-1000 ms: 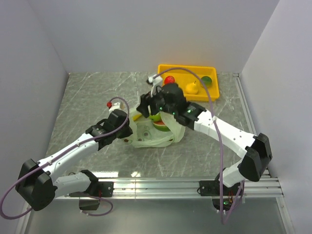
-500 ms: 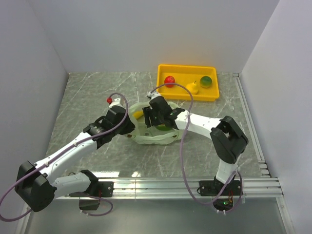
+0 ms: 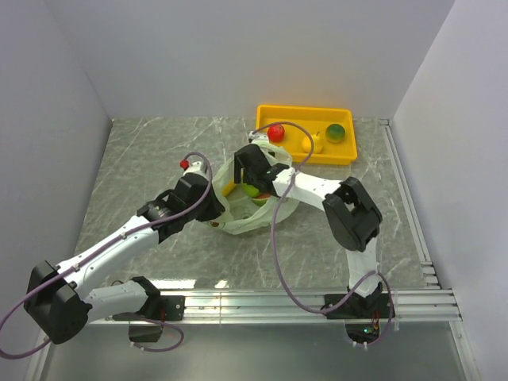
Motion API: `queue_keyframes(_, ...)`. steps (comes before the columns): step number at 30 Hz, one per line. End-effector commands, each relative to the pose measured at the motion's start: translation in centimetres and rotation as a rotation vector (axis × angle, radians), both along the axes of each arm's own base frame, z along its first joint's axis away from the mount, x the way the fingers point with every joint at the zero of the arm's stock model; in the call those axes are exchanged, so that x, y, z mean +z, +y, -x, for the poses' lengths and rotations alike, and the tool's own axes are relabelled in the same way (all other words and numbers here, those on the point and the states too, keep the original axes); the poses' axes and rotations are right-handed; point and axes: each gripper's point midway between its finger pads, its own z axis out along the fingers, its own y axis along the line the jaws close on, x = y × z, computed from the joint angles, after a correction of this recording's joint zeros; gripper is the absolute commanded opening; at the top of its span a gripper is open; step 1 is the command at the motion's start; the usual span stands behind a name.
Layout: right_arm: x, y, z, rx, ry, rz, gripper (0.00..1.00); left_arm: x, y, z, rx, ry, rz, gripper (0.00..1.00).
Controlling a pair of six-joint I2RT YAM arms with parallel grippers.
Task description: Untie the knot of the plastic bag and take out the fruit
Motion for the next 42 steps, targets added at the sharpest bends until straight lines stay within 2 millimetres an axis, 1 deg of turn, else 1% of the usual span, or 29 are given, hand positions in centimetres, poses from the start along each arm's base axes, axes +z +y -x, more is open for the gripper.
queue_keyframes(1,-1.1,-0.3,-2.1,-0.089,-0.018,0.008,0.86,-0.6,-0.7,0.7,-0.055,0.010,-0.001,0.01)
queue_keyframes(3,-1.6,-0.4,-2.4,-0.101,-0.009,0.024,0.87,-0.9,-0.8,0.8,-0.054,0.019,-0.008,0.01)
queue_keyframes(4,-2.3,-0.7,-2.5,-0.109,0.002,0.038,0.86,-1.1,-0.7,0.8,-0.053,0.021,-0.012,0.01)
queue_keyframes(7,-3.4,-1.3,-2.2,-0.117,0.029,0.056,0.86,-1.3,-0.7,0.7,-0.049,0.027,-0.023,0.01)
queue_keyframes(9,-4.1,-1.8,-1.9,-0.116,0.039,0.058,0.83,-1.4,-0.6,0.6,-0.044,0.027,-0.028,0.01)
queue_keyframes(10,-3.6,-1.7,-1.8,-0.104,0.033,0.043,0.75,-1.4,-0.6,0.6,-0.041,0.027,-0.029,0.01)
queue_keyframes(11,-3.8,-1.8,-1.4,-0.088,0.034,0.043,0.69,-1.6,-0.5,0.5,-0.038,0.029,-0.032,0.01)
queue_keyframes(12,-2.9,-1.7,-1.3,-0.078,0.024,0.026,0.56,-1.7,-0.4,0.5,-0.034,0.030,-0.036,0.01)
queue_keyframes(15,-2.0,-1.2,-0.1,-0.013,0.025,-0.012,0.36,-1.9,-0.2,0.4,-0.018,0.032,-0.043,0.01)
queue_keyframes(16,-0.2,-0.9,0.1,0.010,-0.001,-0.046,0.25,-2.0,-0.1,0.4,-0.011,0.035,-0.047,0.01)
queue_keyframes(17,-0.1,-0.5,1.0,0.056,0.004,-0.063,0.20,-2.1,0.0,0.3,-0.004,0.037,-0.051,0.01)
queue_keyframes(18,0.8,-0.2,1.5,0.082,-0.006,-0.082,0.16,-2.3,0.0,0.2,0.001,0.041,-0.058,0.01)
queue_keyframes(19,2.8,0.1,2.1,0.120,-0.034,-0.119,0.10,-2.3,0.2,0.0,0.016,0.038,-0.063,0.01)
queue_keyframes(20,3.0,0.5,3.0,0.173,-0.029,-0.135,0.08,-2.4,0.3,-0.1,0.022,0.035,-0.069,0.00)
queue_keyframes(21,3.8,0.9,3.6,0.207,-0.037,-0.156,0.04,-2.4,0.4,-0.2,0.030,0.030,-0.073,0.00)
queue_keyframes(22,5.9,1.0,4.3,0.238,-0.068,-0.189,0.02,-2.3,0.5,-0.4,0.039,0.024,-0.075,0.00)
queue_keyframes(23,6.0,1.0,5.1,0.272,-0.070,-0.194,0.00,-2.4,0.7,-0.6,0.051,0.015,-0.084,0.00)
queue_keyframes(24,6.7,1.7,6.3,0.339,-0.057,-0.230,0.00,-2.5,0.8,-0.7,0.056,0.011,-0.088,0.01)
queue_keyframes(25,8.3,1.7,7.0,0.372,-0.077,-0.255,0.00,-2.5,0.9,-0.9,0.062,0.003,-0.093,0.01)
queue_keyframes(27,10.1,2.5,8.1,0.468,-0.114,-0.285,0.00,-2.9,1.2,-1.2,0.073,0.000,-0.118,0.01)
queue_keyframes(28,11.9,3.2,9.5,0.549,-0.128,-0.330,0.00,-3.0,1.3,-1.3,0.074,-0.001,-0.123,0.01)
queue_keyframes(31,15.6,3.9,11.0,0.668,-0.183,-0.374,0.00,-3.6,1.4,-1.3,0.071,0.006,-0.138,0.00)
queue_keyframes(33,18.9,3.8,10.8,0.679,-0.264,-0.389,0.00,-3.9,1.4,-1.2,0.068,0.009,-0.137,0.01)
queue_keyframes(34,20.8,3.6,10.2,0.668,-0.316,-0.386,0.00,-3.9,1.4,-1.2,0.068,0.009,-0.137,0.01)
queue_keyframes(37,23.2,1.9,7.2,0.585,-0.400,-0.361,0.00,-4.2,1.9,-0.8,0.074,0.015,-0.146,0.00)
queue_keyframes(38,24.8,0.0,4.8,0.507,-0.448,-0.351,0.00,-4.3,1.9,-0.6,0.071,0.018,-0.145,0.01)
queue_keyframes(40,24.9,-1.8,1.8,0.407,-0.461,-0.333,0.00,-4.7,2.2,-0.2,0.075,0.029,-0.144,0.01)
queue_keyframes(41,25.9,-3.0,0.3,0.344,-0.484,-0.340,0.00,-4.9,2.3,0.0,0.076,0.035,-0.145,0.01)
queue_keyframes(42,26.0,-5.6,-2.1,0.234,-0.501,-0.317,0.00,-5.1,2.5,0.3,0.075,0.041,-0.143,0.01)
